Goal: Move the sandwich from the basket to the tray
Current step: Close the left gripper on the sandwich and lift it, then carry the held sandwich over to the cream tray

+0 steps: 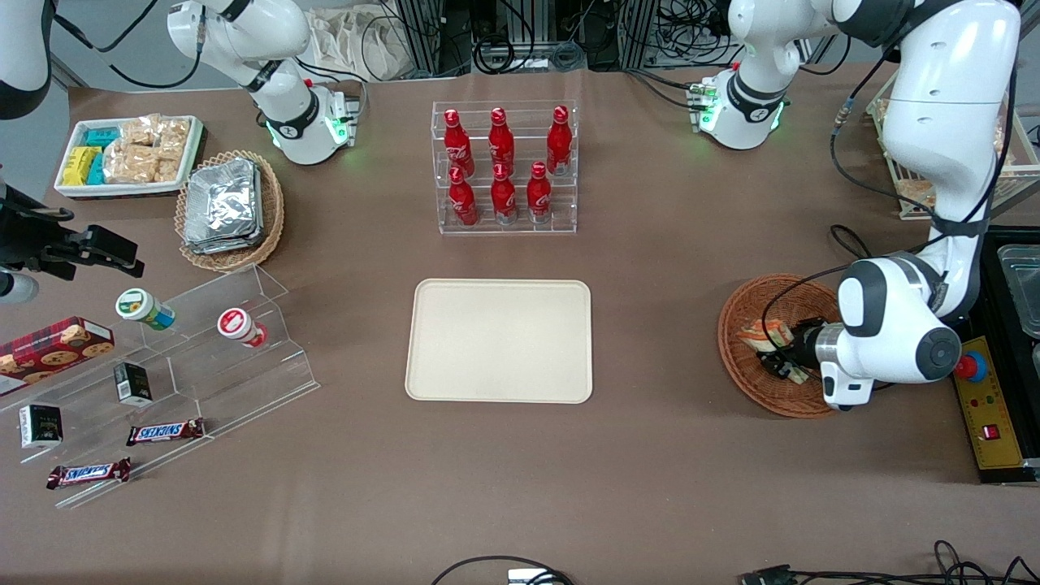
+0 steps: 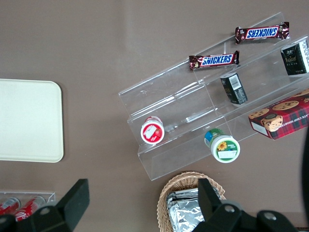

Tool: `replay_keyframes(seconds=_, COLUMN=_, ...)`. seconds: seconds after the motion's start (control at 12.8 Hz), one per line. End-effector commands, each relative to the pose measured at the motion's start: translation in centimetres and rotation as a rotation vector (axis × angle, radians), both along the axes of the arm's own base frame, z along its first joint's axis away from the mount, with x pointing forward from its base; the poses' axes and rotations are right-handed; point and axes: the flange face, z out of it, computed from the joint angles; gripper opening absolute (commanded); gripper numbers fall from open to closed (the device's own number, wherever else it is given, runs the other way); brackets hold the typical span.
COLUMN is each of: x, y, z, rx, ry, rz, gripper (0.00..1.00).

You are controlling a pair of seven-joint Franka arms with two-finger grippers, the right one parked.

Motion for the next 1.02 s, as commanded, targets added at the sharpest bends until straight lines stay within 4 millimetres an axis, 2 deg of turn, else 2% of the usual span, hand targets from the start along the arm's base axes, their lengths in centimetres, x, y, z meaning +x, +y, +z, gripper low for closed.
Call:
replay_keyframes(seconds=0.0, x=-0.6, y=0.0, z=3.2, rx=0.005, ry=-0.027, rz=0.0, gripper=0.3)
replay_keyframes(seconds=0.16, x=-0.3, y=0.1, z=5.7, rx=0.008, ry=-0.043, rz=-0.021, gripper=0.28)
replay_keyframes(seconds=0.39, x=0.4, y=-0.6, z=10.9, rx=0.011, ry=-0.085, rz=-0.059, gripper=0.28)
replay_keyframes(seconds=0.47, x=0.5, y=-2.1, z=12.6, rx=0.004, ry=-0.104, rz=-0.151, gripper=0.28)
replay_keyframes(seconds=0.55, x=0.7, y=-2.6, z=13.6, rx=-0.006, ry=-0.114, rz=-0.255, gripper=0.29)
replay_keyframes(seconds=0.71, x=0.7, y=-5.4, z=14.1, rx=-0.035, ry=-0.122, rz=-0.396, gripper=0.29)
replay_keyframes(seconds=0.86, x=0.3, y=-10.7, z=14.1, rx=-0.02, ry=-0.14, rz=-0.522, gripper=0.22)
replay_keyframes(seconds=0.94, x=0.1, y=-14.2, z=13.7, rx=0.018, ry=-0.142, rz=-0.603, gripper=0.2)
